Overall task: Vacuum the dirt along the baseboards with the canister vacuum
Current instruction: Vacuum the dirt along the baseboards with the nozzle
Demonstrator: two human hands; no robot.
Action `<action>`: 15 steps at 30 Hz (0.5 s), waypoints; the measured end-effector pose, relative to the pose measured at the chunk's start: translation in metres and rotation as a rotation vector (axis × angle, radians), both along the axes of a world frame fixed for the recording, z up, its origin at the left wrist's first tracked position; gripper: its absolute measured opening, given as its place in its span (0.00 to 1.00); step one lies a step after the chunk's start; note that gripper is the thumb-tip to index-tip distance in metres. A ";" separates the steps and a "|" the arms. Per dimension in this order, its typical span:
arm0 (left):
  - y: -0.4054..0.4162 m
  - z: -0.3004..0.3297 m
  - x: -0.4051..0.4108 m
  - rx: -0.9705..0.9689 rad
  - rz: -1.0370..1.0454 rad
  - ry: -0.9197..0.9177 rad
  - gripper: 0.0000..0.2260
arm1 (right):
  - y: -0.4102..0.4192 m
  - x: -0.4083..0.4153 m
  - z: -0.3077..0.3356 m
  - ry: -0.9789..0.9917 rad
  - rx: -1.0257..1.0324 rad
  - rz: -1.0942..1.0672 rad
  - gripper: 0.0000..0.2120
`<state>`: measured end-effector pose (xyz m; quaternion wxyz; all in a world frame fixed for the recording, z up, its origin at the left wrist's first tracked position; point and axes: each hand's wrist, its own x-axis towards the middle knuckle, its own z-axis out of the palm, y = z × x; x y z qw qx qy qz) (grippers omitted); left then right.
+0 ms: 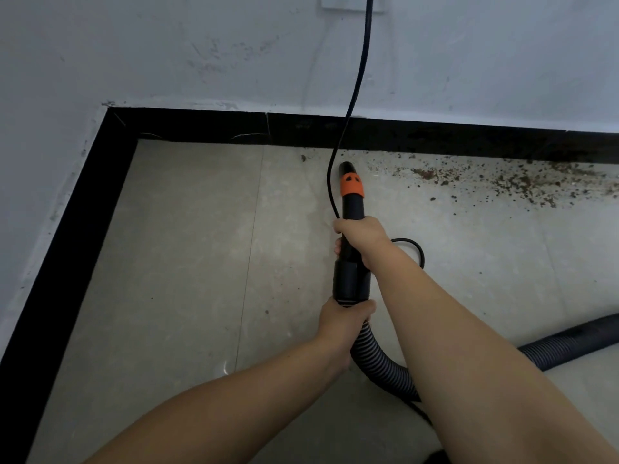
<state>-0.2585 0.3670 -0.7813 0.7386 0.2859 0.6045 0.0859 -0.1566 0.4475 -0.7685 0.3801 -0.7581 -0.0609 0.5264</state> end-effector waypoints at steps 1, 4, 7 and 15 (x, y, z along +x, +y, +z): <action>-0.002 0.001 0.004 -0.006 -0.011 -0.008 0.07 | -0.004 0.005 0.001 -0.002 0.000 -0.023 0.05; -0.004 0.005 0.017 -0.004 -0.030 -0.024 0.05 | -0.010 0.022 0.004 -0.031 -0.008 -0.067 0.06; -0.001 0.009 0.026 -0.018 -0.034 -0.035 0.05 | -0.008 0.031 0.007 -0.044 -0.015 -0.075 0.07; 0.007 0.004 0.020 -0.031 0.053 -0.016 0.15 | 0.013 0.013 0.004 -0.019 0.002 0.013 0.08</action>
